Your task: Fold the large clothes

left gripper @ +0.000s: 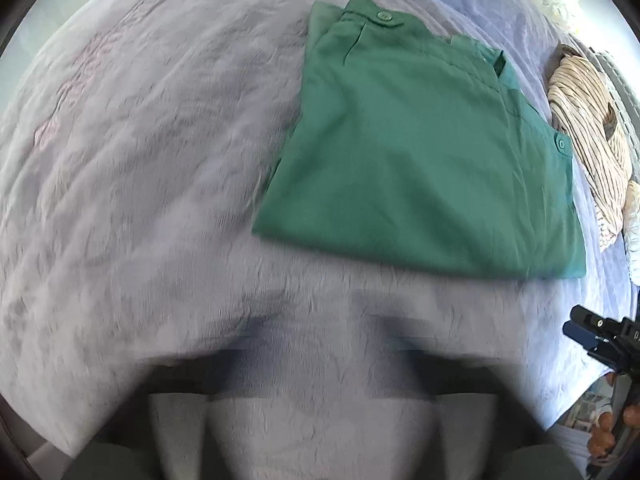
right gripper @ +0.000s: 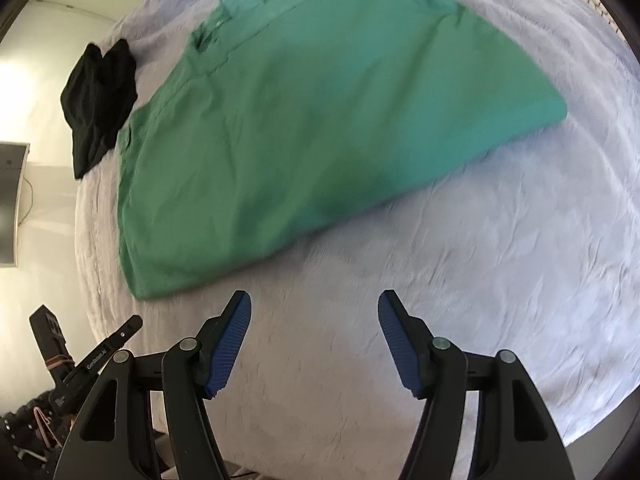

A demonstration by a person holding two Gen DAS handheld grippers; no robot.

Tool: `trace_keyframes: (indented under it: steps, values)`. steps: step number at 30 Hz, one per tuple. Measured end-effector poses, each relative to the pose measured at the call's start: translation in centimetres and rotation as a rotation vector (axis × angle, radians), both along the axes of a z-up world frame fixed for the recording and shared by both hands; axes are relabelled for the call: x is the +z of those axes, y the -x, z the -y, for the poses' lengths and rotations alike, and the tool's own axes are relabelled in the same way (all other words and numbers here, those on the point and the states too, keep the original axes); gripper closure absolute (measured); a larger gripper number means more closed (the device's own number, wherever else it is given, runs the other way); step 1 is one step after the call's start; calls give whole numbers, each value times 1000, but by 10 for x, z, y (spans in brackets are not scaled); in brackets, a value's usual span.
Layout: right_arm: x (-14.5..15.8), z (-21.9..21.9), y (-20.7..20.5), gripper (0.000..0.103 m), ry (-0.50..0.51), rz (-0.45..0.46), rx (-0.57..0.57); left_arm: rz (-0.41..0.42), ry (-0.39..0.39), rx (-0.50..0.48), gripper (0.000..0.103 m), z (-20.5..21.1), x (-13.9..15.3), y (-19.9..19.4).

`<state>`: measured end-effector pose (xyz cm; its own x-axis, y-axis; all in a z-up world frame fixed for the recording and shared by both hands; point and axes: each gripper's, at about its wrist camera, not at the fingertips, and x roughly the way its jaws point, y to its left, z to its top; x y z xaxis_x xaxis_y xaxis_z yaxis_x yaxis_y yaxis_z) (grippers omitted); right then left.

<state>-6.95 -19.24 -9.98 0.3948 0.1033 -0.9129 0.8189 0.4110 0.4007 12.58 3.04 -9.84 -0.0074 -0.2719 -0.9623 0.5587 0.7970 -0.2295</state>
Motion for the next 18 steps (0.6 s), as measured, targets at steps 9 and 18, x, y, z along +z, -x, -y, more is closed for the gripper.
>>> trace_keyframes:
  steps: [9,18]
  values:
    - [-4,-37,-11,31,-36,-25,43,96,-28,-15,1,-14,-1,12]
    - [0,-57,-25,14,-43,-8,84,62,-17,-10,1,-31,-14,0]
